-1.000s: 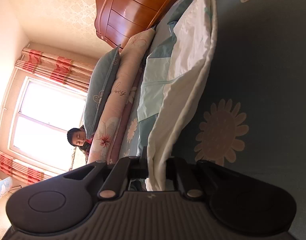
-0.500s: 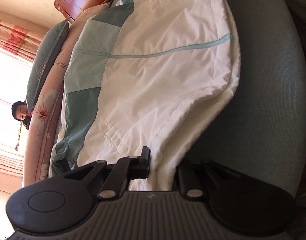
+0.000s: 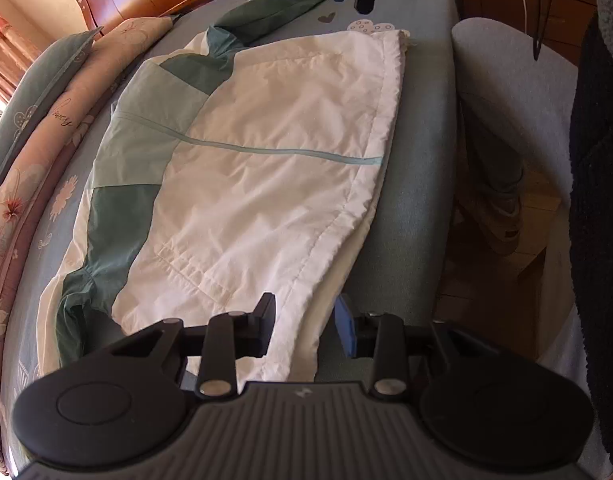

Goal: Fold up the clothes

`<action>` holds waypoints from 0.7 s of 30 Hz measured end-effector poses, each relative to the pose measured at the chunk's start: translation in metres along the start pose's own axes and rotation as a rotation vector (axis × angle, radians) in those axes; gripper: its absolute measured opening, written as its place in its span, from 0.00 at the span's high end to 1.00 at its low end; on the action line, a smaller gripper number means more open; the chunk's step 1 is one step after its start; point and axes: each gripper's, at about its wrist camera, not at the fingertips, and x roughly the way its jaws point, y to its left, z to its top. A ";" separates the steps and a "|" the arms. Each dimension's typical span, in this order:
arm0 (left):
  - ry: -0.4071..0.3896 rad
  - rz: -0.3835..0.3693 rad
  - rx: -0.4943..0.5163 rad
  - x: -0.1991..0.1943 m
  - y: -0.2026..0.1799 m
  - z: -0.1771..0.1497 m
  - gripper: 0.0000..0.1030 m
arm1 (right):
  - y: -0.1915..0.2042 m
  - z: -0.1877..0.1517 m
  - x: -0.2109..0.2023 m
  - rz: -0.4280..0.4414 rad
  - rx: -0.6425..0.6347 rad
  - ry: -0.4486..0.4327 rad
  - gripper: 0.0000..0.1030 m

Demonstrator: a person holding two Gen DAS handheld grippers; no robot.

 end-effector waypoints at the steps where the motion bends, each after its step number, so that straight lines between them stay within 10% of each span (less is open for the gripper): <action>1: 0.013 0.036 -0.025 0.000 0.007 -0.001 0.65 | 0.004 -0.001 -0.005 -0.016 0.003 -0.018 0.49; 5: 0.099 0.151 -0.377 0.014 0.062 -0.012 0.46 | 0.022 0.009 -0.004 0.000 -0.011 -0.122 0.49; 12: 0.183 -0.049 -1.079 0.077 0.131 -0.068 0.45 | 0.094 0.057 0.055 0.153 -0.171 -0.193 0.50; 21: 0.141 -0.168 -1.360 0.092 0.137 -0.108 0.42 | 0.190 0.063 0.117 0.068 -0.503 -0.219 0.54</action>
